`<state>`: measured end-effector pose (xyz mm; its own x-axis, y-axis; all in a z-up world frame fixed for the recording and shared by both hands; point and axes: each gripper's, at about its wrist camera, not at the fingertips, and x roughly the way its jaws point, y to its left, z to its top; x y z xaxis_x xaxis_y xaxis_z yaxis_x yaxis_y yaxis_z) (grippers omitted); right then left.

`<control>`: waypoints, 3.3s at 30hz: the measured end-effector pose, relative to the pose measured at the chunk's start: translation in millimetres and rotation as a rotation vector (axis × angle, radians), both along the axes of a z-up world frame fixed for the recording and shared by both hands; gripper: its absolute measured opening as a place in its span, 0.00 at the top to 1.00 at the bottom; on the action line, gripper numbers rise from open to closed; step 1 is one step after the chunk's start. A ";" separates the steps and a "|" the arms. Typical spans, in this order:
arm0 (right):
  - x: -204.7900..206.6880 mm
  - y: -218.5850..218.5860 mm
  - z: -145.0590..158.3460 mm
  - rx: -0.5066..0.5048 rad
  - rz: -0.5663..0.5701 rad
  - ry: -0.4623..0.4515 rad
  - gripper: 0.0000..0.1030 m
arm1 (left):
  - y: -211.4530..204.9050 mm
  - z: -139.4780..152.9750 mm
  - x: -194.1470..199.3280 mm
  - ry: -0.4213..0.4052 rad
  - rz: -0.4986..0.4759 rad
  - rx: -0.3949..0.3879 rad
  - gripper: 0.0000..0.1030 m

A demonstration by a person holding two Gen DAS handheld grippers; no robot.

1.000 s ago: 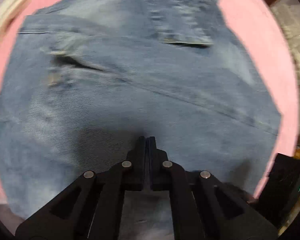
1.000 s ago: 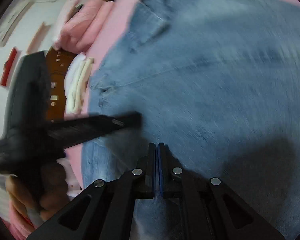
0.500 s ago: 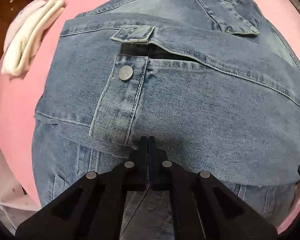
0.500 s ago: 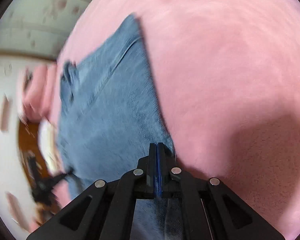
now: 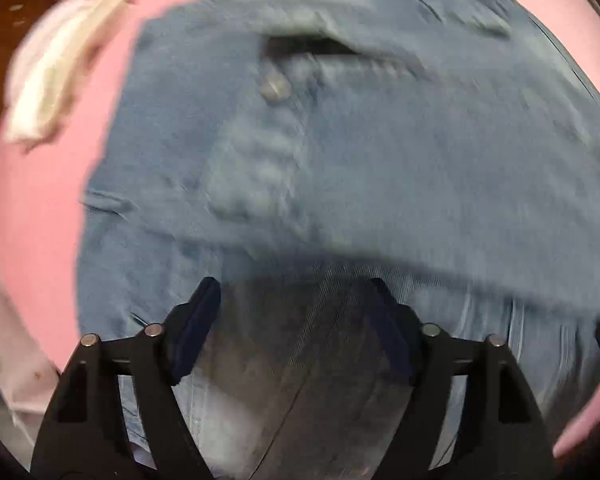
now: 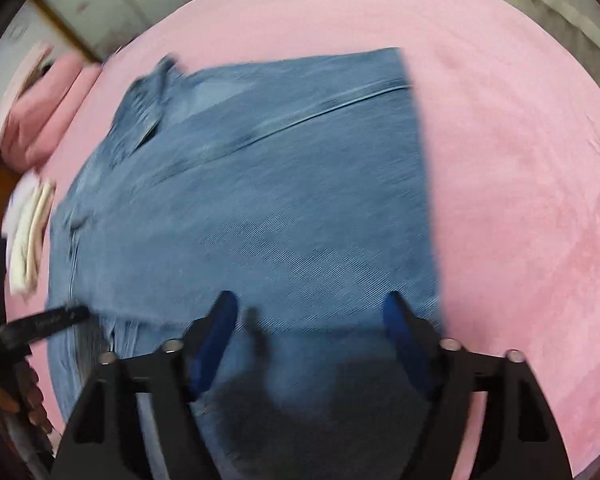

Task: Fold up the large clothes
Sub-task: 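Open both tools and move them to the jacket hem, then close the left tool on the hem while the right tool grips it too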

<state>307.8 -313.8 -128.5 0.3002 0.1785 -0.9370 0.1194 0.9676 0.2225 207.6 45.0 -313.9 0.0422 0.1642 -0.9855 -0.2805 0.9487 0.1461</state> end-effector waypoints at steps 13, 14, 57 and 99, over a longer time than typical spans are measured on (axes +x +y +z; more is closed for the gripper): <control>-141.3 119.9 52.0 -0.055 -0.042 -0.065 0.14 | 19.4 36.2 -137.9 -0.003 -0.182 -0.104 0.29; -153.1 127.0 56.1 -0.044 -0.070 -0.051 0.14 | 23.9 44.9 -145.3 -0.002 -0.191 -0.101 0.29; -311.6 -6.4 52.4 0.163 -0.362 0.229 0.14 | 153.0 62.5 -274.3 -0.093 -0.091 -0.175 0.29; -249.2 -83.5 -10.6 0.208 -0.265 0.324 0.76 | 193.5 -3.1 -252.9 0.086 -0.115 -0.177 0.81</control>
